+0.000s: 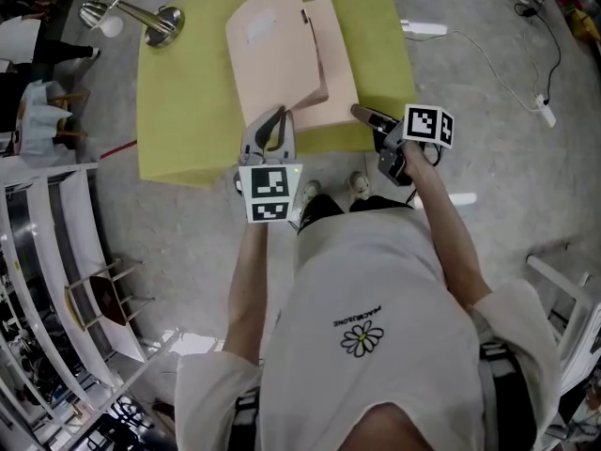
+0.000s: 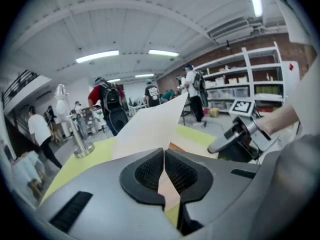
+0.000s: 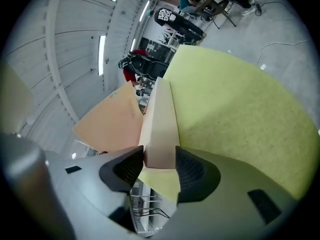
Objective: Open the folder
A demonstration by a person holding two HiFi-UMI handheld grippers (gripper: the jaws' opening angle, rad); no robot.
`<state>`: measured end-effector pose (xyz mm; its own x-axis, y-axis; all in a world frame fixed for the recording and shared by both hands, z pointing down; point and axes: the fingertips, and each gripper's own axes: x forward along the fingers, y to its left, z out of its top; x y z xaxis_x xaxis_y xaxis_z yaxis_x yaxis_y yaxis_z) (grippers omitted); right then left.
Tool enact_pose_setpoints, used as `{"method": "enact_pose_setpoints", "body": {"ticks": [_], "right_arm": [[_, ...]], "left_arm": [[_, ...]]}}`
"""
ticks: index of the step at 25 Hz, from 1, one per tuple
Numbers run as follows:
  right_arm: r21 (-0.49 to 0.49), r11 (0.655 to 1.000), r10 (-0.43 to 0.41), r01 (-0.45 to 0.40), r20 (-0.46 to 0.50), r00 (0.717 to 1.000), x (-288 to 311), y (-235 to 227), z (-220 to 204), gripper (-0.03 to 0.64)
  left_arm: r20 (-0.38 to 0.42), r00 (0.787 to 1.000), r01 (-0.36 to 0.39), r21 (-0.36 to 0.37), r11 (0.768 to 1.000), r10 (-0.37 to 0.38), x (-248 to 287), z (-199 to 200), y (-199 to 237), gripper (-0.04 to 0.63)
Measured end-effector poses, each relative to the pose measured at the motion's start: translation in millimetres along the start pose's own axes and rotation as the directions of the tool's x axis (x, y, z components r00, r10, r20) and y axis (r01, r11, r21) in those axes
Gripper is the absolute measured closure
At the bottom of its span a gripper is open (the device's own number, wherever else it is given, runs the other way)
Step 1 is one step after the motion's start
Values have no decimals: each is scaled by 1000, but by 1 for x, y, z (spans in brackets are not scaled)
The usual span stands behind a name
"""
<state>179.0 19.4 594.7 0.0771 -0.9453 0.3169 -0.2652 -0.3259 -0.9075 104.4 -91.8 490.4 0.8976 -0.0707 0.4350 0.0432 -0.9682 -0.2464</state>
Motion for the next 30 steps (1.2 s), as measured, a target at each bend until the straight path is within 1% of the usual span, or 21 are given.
{"method": "enact_pose_setpoints", "body": {"ticks": [1, 2, 6, 9, 12, 16, 21, 26, 30], "right_arm": [[5, 1000, 2, -2, 3, 1000, -1, 0, 1, 416], [7, 1000, 3, -3, 6, 1000, -1, 0, 2, 416], [1, 1000, 1, -1, 2, 1000, 0, -2, 0, 416], [-6, 1000, 0, 0, -8, 1000, 2, -2, 0, 416], [-32, 999, -18, 18, -15, 1000, -2, -2, 1, 416], [-74, 996, -59, 57, -18, 998, -2, -1, 3, 416], [-140, 985, -109, 105, -24, 994, -2, 1, 4, 416], [-175, 977, -132, 125, -32, 991, -3, 2, 5, 416], [-177, 976, -137, 131, -23, 990, -2, 2, 7, 417]], "left_arm": [[20, 1000, -16, -41, 999, 17, -5, 6, 9, 574], [32, 999, -30, -66, 997, 32, -11, 9, 16, 574], [41, 994, -96, -123, 988, 102, -32, 1, 36, 576], [13, 985, -165, -167, 972, 169, -49, -9, 56, 578], [13, 972, -226, -210, 951, 234, -60, -15, 76, 581], [-26, 949, -308, -292, 906, 314, -73, -32, 107, 581], [-106, 915, -399, -372, 838, 389, -87, -65, 142, 582], [-177, 887, -460, -427, 778, 427, -92, -98, 165, 581], [-226, 869, -492, -498, 714, 440, -94, -127, 175, 581]]}}
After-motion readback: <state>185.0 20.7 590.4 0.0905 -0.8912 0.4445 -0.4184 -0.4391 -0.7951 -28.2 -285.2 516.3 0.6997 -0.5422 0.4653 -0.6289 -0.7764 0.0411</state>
